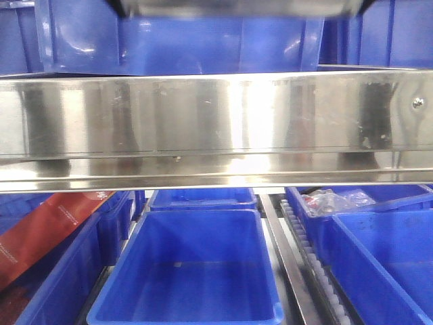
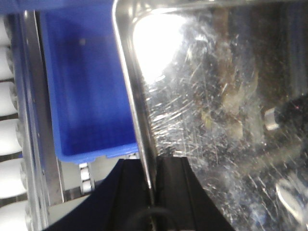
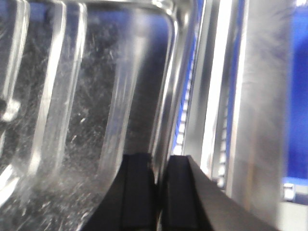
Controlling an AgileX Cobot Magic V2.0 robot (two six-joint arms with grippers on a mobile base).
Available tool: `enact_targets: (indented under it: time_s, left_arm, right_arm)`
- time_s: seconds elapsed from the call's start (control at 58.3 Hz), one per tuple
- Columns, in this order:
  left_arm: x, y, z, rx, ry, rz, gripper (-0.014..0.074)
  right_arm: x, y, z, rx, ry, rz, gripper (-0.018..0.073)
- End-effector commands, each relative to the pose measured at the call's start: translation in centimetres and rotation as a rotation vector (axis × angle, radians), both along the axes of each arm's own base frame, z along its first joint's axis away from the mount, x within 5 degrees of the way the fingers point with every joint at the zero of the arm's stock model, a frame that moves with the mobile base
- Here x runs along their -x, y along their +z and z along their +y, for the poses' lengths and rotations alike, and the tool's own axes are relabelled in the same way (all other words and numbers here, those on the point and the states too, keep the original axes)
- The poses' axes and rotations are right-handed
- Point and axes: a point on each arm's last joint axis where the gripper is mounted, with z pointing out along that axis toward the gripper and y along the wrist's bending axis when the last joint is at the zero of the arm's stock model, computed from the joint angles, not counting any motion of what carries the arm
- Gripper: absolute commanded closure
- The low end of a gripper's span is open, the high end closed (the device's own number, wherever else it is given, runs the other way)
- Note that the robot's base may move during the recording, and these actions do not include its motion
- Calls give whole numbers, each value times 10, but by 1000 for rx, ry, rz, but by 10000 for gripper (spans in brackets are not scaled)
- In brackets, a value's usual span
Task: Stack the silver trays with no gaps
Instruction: 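Lift the silver tray off the shelf with both grippers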
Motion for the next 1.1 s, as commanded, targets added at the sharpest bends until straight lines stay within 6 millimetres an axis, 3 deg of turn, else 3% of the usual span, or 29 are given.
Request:
enact_targets:
  time_s: [0.0,0.189,0.48,1.08]
  left_arm:
    - [11,21,3,32,-24,-74,614]
    - [15,45,11,65,-14,-225,614]
    - [12,71,16,101,-12,-466,614]
    - [9,79,13,153,-20,-550,614]
  right_arm:
    - [10,24,-4,4,13,-120,639]
    - [16,46,-6,-30,-3,-268,639]
    - [7,61,-5,-74,-31,-452,639]
    - [4,66,-5,-91,-42,-526,639]
